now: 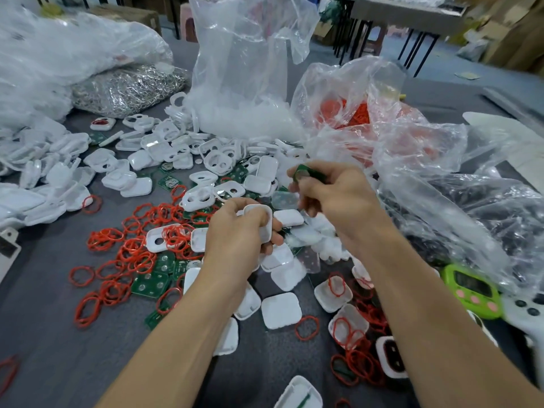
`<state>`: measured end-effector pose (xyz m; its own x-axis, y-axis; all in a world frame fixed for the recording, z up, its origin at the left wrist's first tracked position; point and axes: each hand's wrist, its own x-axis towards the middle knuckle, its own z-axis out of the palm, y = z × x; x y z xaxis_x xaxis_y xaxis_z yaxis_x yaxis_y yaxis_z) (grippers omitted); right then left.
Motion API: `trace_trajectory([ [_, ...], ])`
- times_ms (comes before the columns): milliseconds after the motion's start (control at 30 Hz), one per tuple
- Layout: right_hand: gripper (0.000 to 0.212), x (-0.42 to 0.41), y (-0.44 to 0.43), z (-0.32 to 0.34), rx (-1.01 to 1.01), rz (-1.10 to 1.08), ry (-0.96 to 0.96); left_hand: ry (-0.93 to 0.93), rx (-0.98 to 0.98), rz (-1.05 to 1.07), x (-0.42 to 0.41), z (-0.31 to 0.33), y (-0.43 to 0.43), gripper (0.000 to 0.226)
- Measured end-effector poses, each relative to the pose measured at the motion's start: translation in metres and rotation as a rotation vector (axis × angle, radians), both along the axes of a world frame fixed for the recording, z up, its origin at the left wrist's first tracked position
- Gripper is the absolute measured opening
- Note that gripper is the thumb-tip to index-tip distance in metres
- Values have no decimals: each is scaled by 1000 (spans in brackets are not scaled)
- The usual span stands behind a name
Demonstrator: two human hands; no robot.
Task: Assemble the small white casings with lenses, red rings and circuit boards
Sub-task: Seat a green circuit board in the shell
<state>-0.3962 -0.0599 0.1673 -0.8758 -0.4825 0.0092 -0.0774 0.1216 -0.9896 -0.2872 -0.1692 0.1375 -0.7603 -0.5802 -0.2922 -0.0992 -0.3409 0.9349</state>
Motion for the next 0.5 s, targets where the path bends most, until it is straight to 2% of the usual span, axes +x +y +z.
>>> trace_trajectory([
  [67, 21, 16, 21, 5, -148, 59, -198, 7, 5, -34, 0, 1, 4, 16],
  [167, 18, 36, 48, 4, -264, -4, -300, -15, 129, -102, -2, 2, 11, 19],
  [333, 10, 45, 66, -8, -222, -244, -135, 5, 251, -289, 2, 0, 19, 41],
  [500, 18, 44, 68, -14, -141, -237, 22, -15, 356, -394, 4, 3, 19, 62],
])
